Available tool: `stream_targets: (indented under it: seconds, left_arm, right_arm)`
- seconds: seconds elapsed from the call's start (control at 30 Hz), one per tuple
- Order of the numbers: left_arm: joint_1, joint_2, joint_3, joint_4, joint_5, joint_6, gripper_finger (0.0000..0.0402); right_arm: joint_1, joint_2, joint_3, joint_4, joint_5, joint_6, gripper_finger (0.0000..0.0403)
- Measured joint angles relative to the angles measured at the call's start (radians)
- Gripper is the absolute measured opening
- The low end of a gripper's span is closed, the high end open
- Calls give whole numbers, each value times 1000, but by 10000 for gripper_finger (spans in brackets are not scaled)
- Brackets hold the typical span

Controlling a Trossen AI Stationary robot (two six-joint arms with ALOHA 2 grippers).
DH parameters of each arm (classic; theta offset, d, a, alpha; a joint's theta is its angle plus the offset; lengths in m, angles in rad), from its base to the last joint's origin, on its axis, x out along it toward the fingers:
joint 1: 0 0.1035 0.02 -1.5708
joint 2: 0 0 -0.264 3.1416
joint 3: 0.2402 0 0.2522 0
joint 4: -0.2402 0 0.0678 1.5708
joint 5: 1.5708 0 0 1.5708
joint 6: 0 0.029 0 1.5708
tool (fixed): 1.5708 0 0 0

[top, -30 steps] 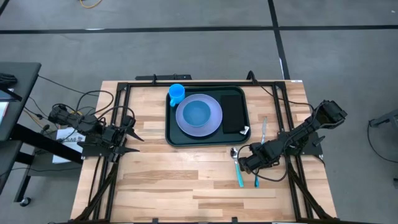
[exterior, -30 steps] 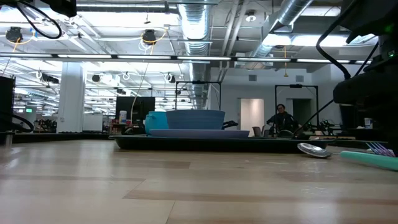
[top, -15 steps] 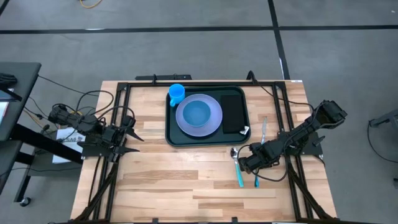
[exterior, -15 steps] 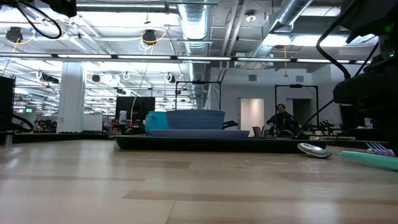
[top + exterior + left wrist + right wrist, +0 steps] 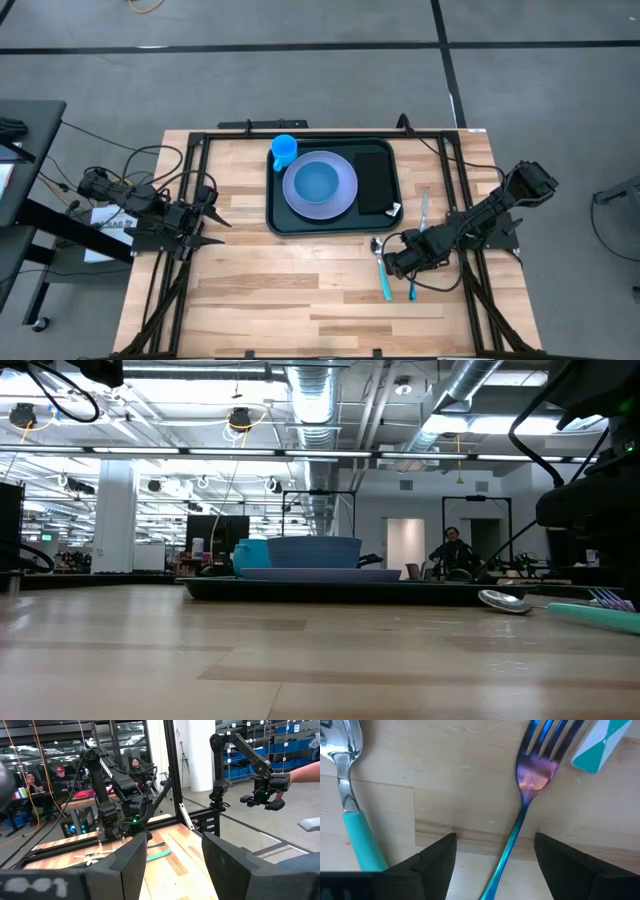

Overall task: Set up tray
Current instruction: Put the purple fork on the black table napkin

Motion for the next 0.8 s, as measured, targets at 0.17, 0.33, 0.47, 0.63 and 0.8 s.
stream_targets:
  seconds: [0.17,0.33,0.47,0.63,0.8]
  left_arm:
    - [0,0,0,1,0,0,180]
    - [0,0,0,2,0,-2,180]
    - [0,0,0,2,0,0,180]
    - [0,0,0,0,0,0,180]
    - [0,0,0,0,0,0,180]
  right_arm:
    - [-1,0,0,0,0,0,260]
    - [-1,0,0,2,0,3,260]
    - [-1,0,0,2,-1,8,260]
    - [-1,0,0,1,-2,8,260]
    - [-1,0,0,-12,-25,27,250]
